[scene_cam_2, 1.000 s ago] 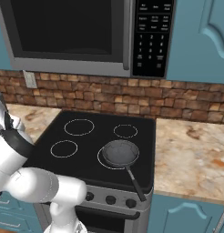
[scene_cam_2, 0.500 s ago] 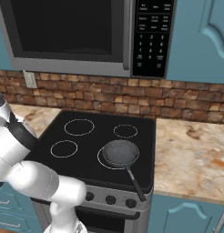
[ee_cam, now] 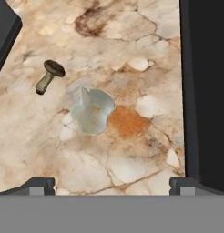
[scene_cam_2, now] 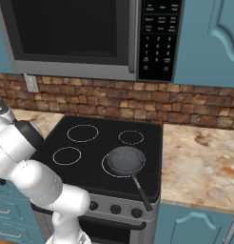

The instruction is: Put the garlic and mushroom in the pan. Then turn on the front right burner and set the heat to medium.

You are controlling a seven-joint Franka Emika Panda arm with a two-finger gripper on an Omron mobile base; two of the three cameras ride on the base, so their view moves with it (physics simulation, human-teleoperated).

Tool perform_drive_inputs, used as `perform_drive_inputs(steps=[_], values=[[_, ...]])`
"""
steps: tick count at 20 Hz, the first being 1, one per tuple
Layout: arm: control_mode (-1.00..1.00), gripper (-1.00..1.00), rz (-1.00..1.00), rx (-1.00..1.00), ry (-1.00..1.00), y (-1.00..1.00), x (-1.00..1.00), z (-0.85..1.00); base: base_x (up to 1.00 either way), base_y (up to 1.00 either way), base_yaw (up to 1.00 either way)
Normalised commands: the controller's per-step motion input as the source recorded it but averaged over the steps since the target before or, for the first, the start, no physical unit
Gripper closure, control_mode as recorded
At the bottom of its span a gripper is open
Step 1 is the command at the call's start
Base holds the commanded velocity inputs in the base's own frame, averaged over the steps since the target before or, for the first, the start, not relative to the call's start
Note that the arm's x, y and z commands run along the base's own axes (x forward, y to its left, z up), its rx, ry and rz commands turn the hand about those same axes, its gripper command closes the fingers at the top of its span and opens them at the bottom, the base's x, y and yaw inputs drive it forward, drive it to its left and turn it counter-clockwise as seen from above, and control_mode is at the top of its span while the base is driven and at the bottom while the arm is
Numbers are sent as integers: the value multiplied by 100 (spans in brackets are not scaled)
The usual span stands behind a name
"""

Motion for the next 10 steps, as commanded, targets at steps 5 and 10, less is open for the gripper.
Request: perform_drive_inputs(steps=[5, 10], values=[[-100, -100, 0, 0, 0, 11, 3, 0, 0, 0, 0], [-100, -100, 0, 0, 0, 15, 9, 0, 0, 0, 0]])
